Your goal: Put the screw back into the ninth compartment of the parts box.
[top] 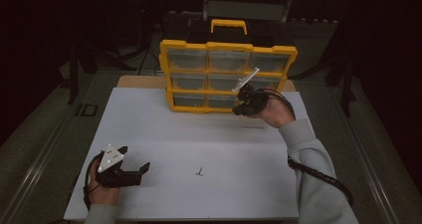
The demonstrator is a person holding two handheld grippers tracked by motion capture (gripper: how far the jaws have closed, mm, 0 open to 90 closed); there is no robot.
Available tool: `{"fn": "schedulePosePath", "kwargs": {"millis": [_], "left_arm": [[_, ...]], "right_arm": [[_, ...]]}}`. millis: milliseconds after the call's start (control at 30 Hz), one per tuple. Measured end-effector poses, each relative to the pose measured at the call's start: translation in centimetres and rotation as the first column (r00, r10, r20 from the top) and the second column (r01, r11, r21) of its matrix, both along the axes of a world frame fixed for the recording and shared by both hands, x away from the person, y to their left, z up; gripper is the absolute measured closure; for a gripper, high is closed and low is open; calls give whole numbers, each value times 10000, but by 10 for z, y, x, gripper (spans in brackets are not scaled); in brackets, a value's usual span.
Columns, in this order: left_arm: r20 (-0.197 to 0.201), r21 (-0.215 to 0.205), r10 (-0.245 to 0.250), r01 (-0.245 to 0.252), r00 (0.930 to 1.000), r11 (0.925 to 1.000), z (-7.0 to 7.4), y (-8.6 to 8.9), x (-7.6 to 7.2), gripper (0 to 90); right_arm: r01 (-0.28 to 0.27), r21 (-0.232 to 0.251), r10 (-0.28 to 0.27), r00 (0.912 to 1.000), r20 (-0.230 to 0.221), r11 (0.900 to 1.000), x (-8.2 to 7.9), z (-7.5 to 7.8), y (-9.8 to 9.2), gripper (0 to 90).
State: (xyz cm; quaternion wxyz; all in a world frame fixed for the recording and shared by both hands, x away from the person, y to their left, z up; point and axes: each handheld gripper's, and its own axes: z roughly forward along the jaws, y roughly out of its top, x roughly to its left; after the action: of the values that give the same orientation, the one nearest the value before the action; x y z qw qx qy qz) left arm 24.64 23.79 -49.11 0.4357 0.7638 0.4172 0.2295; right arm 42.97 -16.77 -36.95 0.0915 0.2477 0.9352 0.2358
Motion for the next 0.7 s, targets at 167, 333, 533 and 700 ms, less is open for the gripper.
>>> {"fn": "schedulePosePath", "kwargs": {"millis": [167, 333, 533, 700], "left_arm": [[-9, 9, -9, 9, 10000, 10000, 0, 0, 0, 45], [-1, 4, -1, 1, 10000, 10000, 0, 0, 0, 45], [-7, 6, -1, 1, 10000, 10000, 0, 0, 0, 46], [-5, 3, 4, -4, 10000, 10000, 0, 0, 0, 46]], "right_arm": [[108, 2, -108, 9999, 73, 9999, 3, 4, -3, 872], [312, -151, -311, 9995, 82, 9994, 6, 5, -8, 872], [619, -320, -616, 9981, 91, 9976, 12, 4, -17, 872], [902, -391, -900, 9959, 70, 9952, 16, 0, -24, 872]]}}
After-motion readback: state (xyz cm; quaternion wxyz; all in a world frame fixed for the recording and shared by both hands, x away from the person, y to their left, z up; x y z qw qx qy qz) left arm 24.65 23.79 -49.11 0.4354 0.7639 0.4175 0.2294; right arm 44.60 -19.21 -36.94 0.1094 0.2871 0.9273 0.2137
